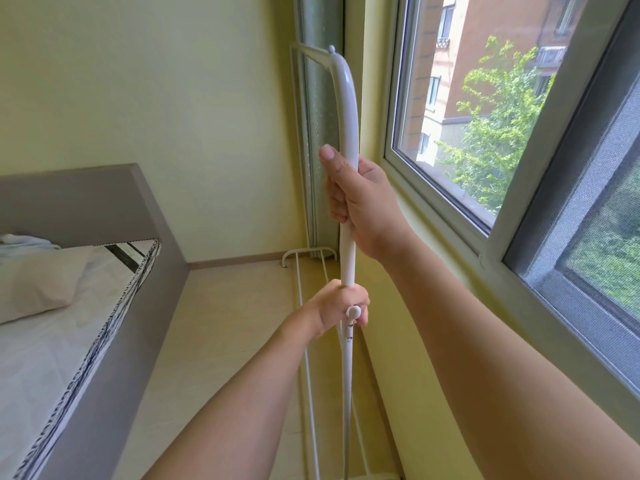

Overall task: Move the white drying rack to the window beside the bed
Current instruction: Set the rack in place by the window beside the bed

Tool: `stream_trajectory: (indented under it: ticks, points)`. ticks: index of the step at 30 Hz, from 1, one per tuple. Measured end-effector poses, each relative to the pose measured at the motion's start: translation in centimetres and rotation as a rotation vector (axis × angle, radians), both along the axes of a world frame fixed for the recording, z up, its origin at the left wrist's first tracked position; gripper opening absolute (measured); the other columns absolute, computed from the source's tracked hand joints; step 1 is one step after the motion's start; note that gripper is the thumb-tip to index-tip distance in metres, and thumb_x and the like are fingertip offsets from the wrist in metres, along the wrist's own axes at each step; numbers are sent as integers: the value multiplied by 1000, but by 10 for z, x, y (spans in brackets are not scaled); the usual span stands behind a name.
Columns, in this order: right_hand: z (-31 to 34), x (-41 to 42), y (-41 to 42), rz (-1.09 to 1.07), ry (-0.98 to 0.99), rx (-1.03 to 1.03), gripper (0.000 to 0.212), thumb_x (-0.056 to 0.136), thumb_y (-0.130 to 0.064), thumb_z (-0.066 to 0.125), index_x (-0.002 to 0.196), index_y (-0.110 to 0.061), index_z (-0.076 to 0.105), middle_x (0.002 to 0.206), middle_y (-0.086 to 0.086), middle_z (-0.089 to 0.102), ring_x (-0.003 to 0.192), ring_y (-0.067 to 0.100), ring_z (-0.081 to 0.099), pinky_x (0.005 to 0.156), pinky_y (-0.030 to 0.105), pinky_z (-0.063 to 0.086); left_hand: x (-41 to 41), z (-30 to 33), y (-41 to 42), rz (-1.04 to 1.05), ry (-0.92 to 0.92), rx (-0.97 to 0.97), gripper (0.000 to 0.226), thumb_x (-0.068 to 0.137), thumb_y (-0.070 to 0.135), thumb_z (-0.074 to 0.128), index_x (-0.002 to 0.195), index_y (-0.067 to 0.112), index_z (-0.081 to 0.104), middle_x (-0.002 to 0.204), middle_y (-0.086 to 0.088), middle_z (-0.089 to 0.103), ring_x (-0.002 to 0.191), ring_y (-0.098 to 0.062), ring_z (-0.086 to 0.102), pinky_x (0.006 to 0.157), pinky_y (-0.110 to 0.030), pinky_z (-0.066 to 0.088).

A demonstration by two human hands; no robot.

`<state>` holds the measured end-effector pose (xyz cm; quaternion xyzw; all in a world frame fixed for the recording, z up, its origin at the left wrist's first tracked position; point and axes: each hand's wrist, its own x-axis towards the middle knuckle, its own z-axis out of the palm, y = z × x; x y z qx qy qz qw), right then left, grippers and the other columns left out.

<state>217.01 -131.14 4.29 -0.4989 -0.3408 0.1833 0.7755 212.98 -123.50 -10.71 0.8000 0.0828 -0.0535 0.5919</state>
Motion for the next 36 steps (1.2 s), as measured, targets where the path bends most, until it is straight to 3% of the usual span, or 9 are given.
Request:
stream_trajectory:
  ticks: [2, 7, 17, 22, 27, 31, 34, 36]
  points:
    - [13, -37, -15, -2, -51, 31, 40, 92, -32, 61, 66, -22, 33, 49, -9, 33, 44, 12, 25, 43, 26, 22, -33, 19, -8, -26, 12, 59, 27, 68, 30, 53, 46, 17, 62, 65, -6, 67, 68, -13, 59, 76, -32, 47]
    - [7, -37, -20, -45, -44, 22, 40, 91, -33, 63, 67, -23, 34, 51, -9, 34, 45, 11, 25, 42, 24, 23, -34, 23, -10, -57, 103, 61, 29, 73, 32, 56, 55, 14, 69, 73, -7, 67, 73, -17, 60, 78, -34, 49]
    - [11, -50, -27, -100, -61, 14, 39, 92, -31, 63, 67, -21, 36, 51, -6, 35, 44, 13, 28, 43, 24, 28, -51, 34, -18, -20, 83, 90, 31, 77, 44, 62, 66, 16, 69, 64, 7, 72, 85, -19, 66, 97, -47, 52]
    - [9, -50, -26, -134, -81, 14, 37, 88, -35, 65, 67, -21, 38, 51, -7, 37, 43, 12, 32, 42, 24, 30, -54, 35, -17, -22, 91, 116, 38, 78, 53, 64, 73, 16, 71, 80, 2, 74, 86, -17, 66, 96, -43, 52]
    - [2, -52, -26, -261, -198, 2, 30, 89, -34, 64, 72, -16, 46, 56, 0, 47, 45, 15, 44, 44, 29, 41, -54, 39, -14, -36, 149, 172, 45, 75, 60, 65, 82, 16, 69, 90, -1, 72, 90, -17, 63, 84, -34, 50]
    - [-2, -52, -28, -311, -272, -8, 27, 90, -32, 63, 77, -13, 49, 63, 10, 47, 49, 20, 47, 46, 31, 44, -56, 48, -9, -83, 232, 226, 42, 75, 59, 67, 87, 19, 68, 82, 9, 74, 89, -14, 68, 94, -39, 52]
    - [-3, -50, -32, -355, -307, 3, 36, 87, -43, 62, 83, -10, 51, 68, 13, 49, 55, 24, 49, 51, 34, 45, -59, 53, -3, -99, 266, 298, 43, 71, 58, 69, 94, 22, 66, 96, 5, 73, 97, -15, 69, 91, -37, 53]
    - [-5, -49, -35, -419, -312, 25, 33, 87, -49, 57, 87, -16, 53, 73, 4, 52, 64, 24, 51, 58, 42, 46, -60, 54, 2, -88, 267, 310, 40, 71, 56, 71, 94, 23, 66, 97, 5, 70, 92, -14, 67, 86, -34, 53]
